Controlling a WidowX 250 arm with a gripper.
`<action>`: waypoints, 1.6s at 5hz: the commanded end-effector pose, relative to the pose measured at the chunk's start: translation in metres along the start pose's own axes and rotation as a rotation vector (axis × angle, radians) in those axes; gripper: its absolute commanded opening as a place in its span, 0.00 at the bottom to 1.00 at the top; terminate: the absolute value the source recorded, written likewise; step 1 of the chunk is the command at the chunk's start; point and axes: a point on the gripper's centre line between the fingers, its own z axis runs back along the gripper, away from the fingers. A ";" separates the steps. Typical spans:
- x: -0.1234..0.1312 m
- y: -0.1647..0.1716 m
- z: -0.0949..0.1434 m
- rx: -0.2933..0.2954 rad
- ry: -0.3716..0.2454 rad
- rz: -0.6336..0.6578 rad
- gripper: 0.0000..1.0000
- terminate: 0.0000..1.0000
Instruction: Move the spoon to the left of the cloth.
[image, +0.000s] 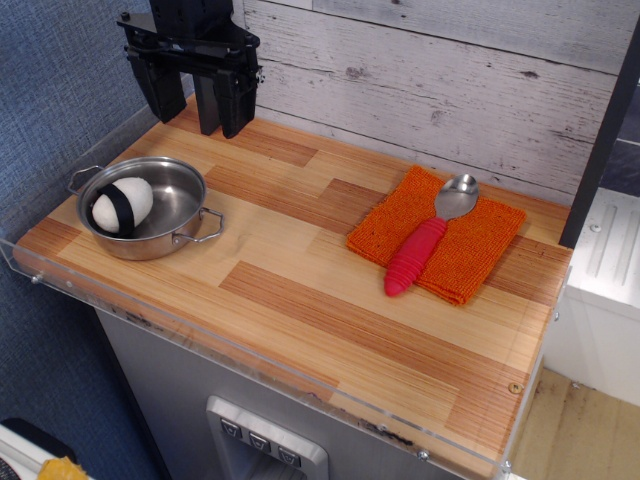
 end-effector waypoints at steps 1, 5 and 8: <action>0.000 0.000 0.000 0.000 0.000 0.000 1.00 0.00; 0.032 -0.108 -0.045 -0.020 -0.088 -0.121 1.00 0.00; 0.042 -0.148 -0.078 -0.031 -0.076 -0.136 1.00 0.00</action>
